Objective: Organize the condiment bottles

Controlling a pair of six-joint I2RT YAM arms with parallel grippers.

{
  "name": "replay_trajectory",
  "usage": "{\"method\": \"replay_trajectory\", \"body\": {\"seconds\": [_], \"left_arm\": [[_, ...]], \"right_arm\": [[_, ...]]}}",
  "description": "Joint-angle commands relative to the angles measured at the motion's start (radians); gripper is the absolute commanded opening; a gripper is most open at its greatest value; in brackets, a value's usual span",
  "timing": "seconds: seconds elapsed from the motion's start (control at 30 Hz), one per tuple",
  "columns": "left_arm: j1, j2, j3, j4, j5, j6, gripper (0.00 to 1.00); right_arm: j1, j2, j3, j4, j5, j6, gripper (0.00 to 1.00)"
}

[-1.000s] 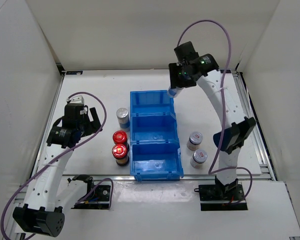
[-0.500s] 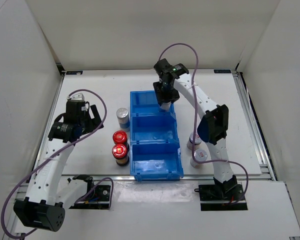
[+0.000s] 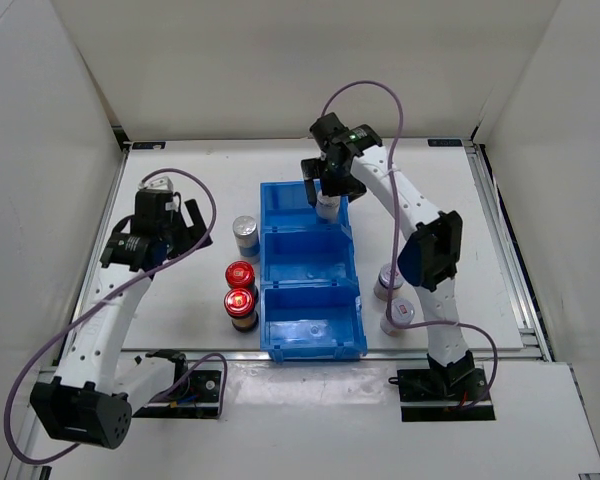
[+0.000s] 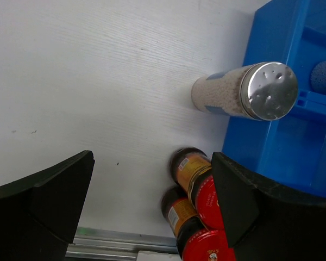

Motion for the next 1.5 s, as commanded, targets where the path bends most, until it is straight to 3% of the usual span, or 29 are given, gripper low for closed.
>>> {"method": "replay_trajectory", "body": {"seconds": [0.0,0.3,0.47,0.67,0.87,1.37,1.47], "left_arm": [[-0.006,0.031,0.059,0.084,0.066,0.026,1.0],[-0.132,0.327,0.254,0.23,0.137,0.11,1.0],[-0.199,0.522,0.386,0.22,0.126,0.08,1.0],[-0.248,0.639,0.451,0.163,0.083,0.025,1.0],[-0.259,0.639,0.463,0.098,-0.02,-0.012,0.99],[-0.268,0.574,0.371,0.032,-0.029,-0.031,0.99],[-0.259,0.574,0.36,0.023,-0.007,-0.04,0.94]], "right_arm": [[-0.009,-0.208,0.025,-0.002,0.031,0.032,1.0],[-0.038,-0.44,-0.066,0.032,0.031,-0.031,1.0],[-0.095,-0.506,-0.142,0.009,-0.015,-0.028,1.0],[-0.167,-0.536,-0.172,-0.013,-0.053,-0.028,1.0],[-0.181,-0.546,-0.213,-0.013,-0.053,-0.037,1.0],[-0.181,-0.556,-0.267,-0.013,-0.053,-0.037,1.0],[-0.181,-0.556,-0.267,-0.013,-0.053,-0.037,1.0]]}}
